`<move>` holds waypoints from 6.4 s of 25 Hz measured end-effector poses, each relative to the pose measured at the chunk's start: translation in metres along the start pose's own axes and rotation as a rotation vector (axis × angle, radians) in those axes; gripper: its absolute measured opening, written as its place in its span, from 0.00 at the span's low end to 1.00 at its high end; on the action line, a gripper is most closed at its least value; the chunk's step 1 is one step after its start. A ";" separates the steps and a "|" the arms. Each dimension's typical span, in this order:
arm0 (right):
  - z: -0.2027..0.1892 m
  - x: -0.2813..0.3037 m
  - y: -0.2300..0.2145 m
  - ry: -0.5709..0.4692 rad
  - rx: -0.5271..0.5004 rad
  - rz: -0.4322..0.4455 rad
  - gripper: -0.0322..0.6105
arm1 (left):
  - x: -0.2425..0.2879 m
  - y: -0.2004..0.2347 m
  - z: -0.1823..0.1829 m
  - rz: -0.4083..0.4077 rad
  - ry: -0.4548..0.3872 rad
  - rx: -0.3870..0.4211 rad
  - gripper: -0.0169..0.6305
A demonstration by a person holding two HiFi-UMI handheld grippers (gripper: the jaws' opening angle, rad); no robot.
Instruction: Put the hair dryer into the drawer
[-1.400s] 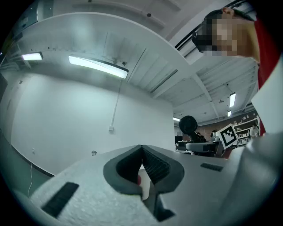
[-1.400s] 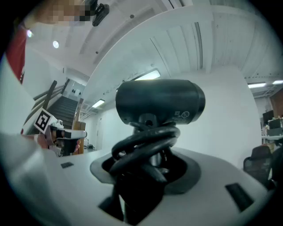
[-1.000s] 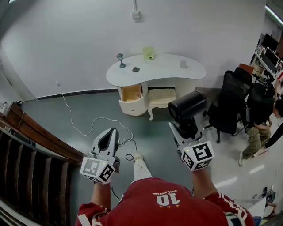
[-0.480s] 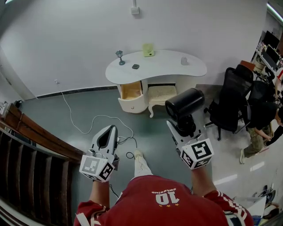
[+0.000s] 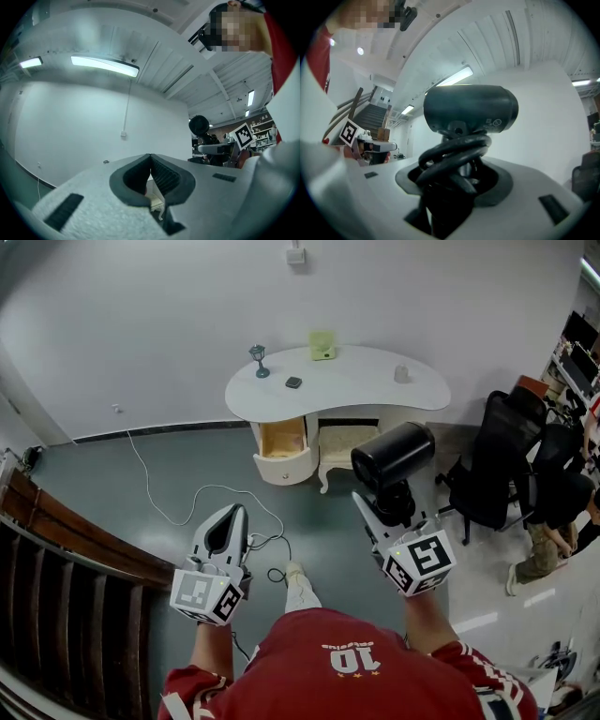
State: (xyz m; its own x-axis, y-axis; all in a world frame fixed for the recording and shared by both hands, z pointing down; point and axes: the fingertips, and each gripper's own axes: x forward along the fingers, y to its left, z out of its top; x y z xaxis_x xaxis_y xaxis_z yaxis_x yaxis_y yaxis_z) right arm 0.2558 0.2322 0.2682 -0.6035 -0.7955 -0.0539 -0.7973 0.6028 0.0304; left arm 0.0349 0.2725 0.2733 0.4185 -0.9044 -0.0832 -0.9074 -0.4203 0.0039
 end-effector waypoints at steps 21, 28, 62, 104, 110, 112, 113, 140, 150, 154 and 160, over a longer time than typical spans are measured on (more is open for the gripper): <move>-0.021 0.282 -0.059 0.043 0.040 0.031 0.42 | 0.178 0.214 -0.023 -0.031 0.021 -0.029 0.03; -0.043 0.338 -0.060 0.096 0.019 0.043 0.42 | 0.222 0.245 -0.046 -0.099 0.045 -0.072 0.03; -0.326 0.460 -0.043 0.515 -0.166 0.731 0.42 | 0.325 0.289 -0.151 0.033 0.190 -0.097 0.03; -0.594 0.511 -0.065 1.056 -0.357 0.981 0.42 | 0.337 0.346 -0.207 0.297 0.364 -0.149 0.03; -0.605 0.530 -0.066 1.082 -0.358 0.925 0.42 | 0.323 0.348 -0.209 0.332 0.386 -0.144 0.03; -0.610 0.534 -0.069 1.100 -0.360 0.903 0.42 | 0.318 0.350 -0.210 0.345 0.391 -0.146 0.03; -0.612 0.537 -0.071 1.107 -0.362 0.887 0.42 | 0.315 0.350 -0.210 0.351 0.394 -0.147 0.03; -0.669 0.571 -0.097 1.175 -0.537 0.635 0.43 | 0.300 0.360 -0.226 0.407 0.452 -0.148 0.03; -0.675 0.564 -0.092 1.231 -0.578 0.678 0.50 | 0.297 0.360 -0.227 0.410 0.453 -0.159 0.03; -0.669 0.559 -0.093 1.240 -0.564 0.719 0.50 | 0.296 0.358 -0.228 0.413 0.452 -0.180 0.03; -0.663 0.554 -0.093 1.249 -0.578 0.728 0.48 | 0.296 0.356 -0.229 0.407 0.444 -0.174 0.03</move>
State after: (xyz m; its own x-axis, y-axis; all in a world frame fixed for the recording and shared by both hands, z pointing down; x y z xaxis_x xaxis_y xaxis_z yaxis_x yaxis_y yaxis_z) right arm -0.0094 -0.3053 0.8971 -0.2373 -0.0740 0.9686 -0.0581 0.9964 0.0619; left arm -0.1555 -0.1619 0.4780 0.0503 -0.9234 0.3806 -0.9935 -0.0074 0.1132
